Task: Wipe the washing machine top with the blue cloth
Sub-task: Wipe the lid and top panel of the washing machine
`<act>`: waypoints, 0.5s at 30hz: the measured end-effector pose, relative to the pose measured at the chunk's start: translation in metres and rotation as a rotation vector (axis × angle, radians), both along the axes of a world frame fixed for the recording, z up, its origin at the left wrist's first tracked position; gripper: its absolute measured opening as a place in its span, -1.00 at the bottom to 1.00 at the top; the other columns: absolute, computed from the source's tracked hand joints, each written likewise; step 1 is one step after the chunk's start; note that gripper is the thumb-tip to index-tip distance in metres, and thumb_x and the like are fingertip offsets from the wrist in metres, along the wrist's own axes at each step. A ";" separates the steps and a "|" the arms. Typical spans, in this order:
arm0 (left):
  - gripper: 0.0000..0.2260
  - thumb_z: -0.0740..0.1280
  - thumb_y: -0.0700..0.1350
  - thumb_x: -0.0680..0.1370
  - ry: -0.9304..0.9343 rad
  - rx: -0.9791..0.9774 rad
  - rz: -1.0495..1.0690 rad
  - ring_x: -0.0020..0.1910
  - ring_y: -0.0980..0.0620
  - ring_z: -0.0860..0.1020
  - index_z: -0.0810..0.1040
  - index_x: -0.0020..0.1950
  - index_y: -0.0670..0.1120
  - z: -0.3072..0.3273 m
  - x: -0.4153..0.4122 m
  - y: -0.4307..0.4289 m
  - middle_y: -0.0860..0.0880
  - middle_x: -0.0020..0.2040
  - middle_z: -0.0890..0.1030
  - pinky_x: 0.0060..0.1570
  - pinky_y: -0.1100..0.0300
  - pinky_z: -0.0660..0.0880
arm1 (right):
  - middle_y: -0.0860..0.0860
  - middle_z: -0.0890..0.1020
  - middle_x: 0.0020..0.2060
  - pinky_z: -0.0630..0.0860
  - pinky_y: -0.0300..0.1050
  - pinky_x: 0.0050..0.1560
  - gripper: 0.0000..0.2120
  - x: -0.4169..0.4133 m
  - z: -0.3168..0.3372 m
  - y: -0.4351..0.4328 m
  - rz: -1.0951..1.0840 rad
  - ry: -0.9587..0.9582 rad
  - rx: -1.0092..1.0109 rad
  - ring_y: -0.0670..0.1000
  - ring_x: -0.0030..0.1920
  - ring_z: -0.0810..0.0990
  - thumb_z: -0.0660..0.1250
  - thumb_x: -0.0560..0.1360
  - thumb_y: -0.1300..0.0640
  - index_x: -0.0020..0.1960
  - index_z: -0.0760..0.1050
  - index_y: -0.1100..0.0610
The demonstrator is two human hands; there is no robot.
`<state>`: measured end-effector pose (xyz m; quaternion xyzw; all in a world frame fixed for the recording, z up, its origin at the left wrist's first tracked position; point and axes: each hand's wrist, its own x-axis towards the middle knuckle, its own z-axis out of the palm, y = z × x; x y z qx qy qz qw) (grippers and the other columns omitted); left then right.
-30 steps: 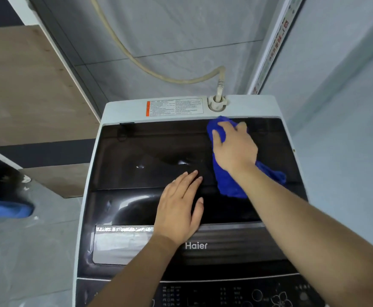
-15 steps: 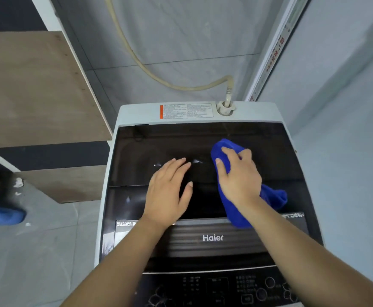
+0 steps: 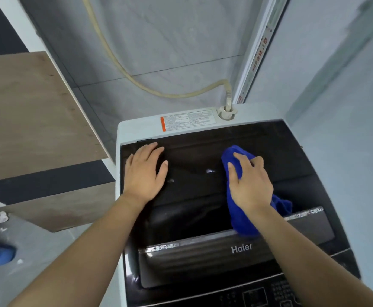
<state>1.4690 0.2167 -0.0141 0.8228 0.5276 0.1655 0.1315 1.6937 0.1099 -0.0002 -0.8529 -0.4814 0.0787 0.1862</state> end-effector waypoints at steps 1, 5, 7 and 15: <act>-0.50 0.01 0.14 0.51 -0.001 -0.011 0.019 0.38 -0.09 0.32 0.45 0.32 -0.06 -0.003 -0.004 0.005 -0.06 0.38 0.42 0.30 -0.22 0.25 | 0.04 0.37 0.12 0.42 -0.10 -0.29 -0.61 0.002 0.000 0.005 -0.016 -0.006 -0.005 0.04 -0.11 0.48 0.07 0.57 -0.14 0.36 0.31 -0.06; -0.57 0.04 0.09 0.54 -0.012 -0.007 0.039 0.40 -0.06 0.28 0.43 0.33 -0.01 -0.012 -0.013 0.012 -0.02 0.38 0.40 0.36 -0.17 0.18 | 0.06 0.37 0.17 0.37 -0.10 -0.24 -0.60 0.017 0.003 0.043 -0.045 -0.011 -0.047 0.09 -0.06 0.51 0.06 0.58 -0.15 0.36 0.31 -0.06; -0.58 0.04 0.09 0.54 -0.018 -0.003 0.040 0.39 -0.05 0.29 0.43 0.33 0.00 -0.014 -0.013 0.013 0.00 0.37 0.41 0.36 -0.15 0.18 | 0.07 0.37 0.21 0.36 -0.09 -0.22 -0.60 0.026 0.003 0.066 -0.053 0.000 -0.062 0.13 -0.01 0.51 0.06 0.58 -0.14 0.36 0.30 -0.05; -0.57 0.05 0.11 0.53 -0.017 -0.012 0.062 0.38 -0.07 0.31 0.44 0.33 0.03 -0.014 -0.014 0.015 0.02 0.36 0.44 0.37 -0.11 0.18 | 0.05 0.36 0.29 0.41 -0.07 -0.10 -0.62 0.009 0.013 0.090 0.223 0.027 -0.125 0.13 0.09 0.52 0.06 0.58 -0.10 0.35 0.31 -0.02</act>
